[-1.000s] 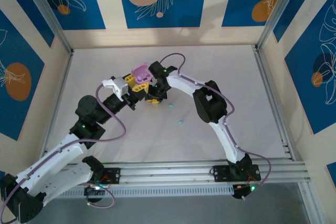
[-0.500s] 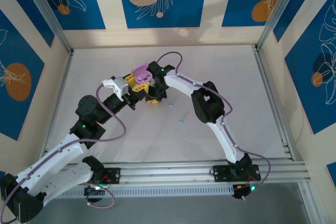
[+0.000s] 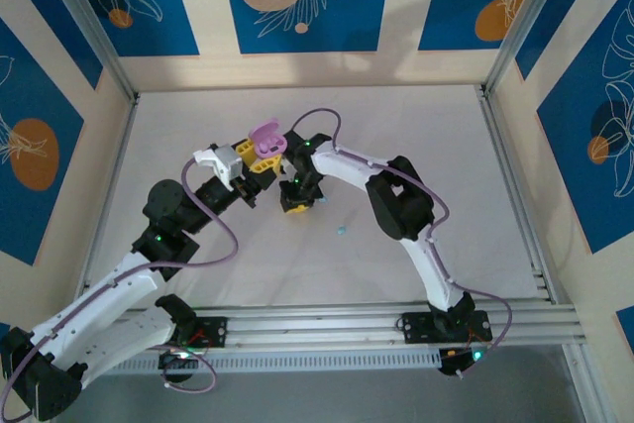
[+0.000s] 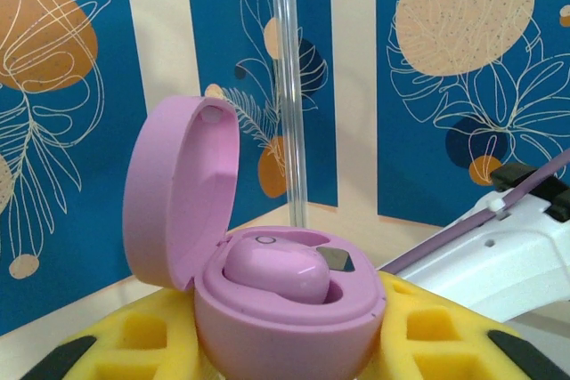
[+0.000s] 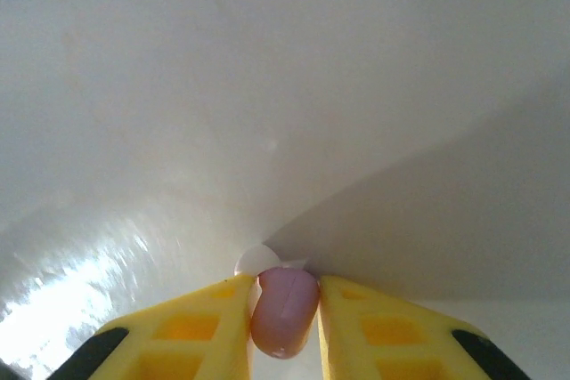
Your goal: Insert the wireless bluetooth earbuds into the charging case
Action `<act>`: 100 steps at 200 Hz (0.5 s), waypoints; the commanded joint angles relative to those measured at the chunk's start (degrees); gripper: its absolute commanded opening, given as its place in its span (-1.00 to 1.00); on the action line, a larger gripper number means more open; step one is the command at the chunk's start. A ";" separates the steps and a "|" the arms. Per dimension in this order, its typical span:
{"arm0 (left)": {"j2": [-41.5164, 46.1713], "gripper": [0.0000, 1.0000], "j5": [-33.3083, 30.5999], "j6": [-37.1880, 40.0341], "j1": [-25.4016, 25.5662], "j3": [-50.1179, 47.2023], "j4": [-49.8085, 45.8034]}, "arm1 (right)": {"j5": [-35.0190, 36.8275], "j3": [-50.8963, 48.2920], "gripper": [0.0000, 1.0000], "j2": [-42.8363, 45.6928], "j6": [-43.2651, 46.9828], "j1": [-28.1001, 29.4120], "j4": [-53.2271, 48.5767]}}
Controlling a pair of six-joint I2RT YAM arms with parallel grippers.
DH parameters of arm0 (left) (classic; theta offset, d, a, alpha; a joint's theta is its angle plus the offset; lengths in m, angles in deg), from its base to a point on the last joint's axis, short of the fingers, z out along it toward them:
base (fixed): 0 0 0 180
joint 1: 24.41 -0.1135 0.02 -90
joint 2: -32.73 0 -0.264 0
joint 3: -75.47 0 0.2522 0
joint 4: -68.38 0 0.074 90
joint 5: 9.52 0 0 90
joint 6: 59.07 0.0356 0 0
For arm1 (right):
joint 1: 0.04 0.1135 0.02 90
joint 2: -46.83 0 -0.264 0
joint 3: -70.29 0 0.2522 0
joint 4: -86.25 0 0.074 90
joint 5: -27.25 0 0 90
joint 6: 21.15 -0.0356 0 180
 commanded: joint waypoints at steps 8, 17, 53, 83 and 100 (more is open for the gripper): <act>-0.74 -0.34 -0.71 0.16 0.49 1.43 1.49 | 0.02 -4.69 -0.51 5.22 2.75 -0.41 -0.95; -1.11 -0.34 -0.55 -0.04 0.52 1.48 1.74 | -0.15 -5.60 -0.51 5.98 2.40 -0.60 -0.24; -1.39 -0.34 -0.14 -0.24 0.45 2.10 1.42 | -1.01 -5.32 -0.49 7.25 3.49 -0.93 -3.31; -1.12 -0.34 -0.40 -0.24 0.46 1.80 1.32 | -5.22 -5.34 -0.48 6.30 3.96 -1.96 -5.46; -1.27 -0.34 -0.35 -0.44 0.44 1.96 1.49 | -7.27 -5.22 -0.48 5.55 4.40 -2.40 -5.93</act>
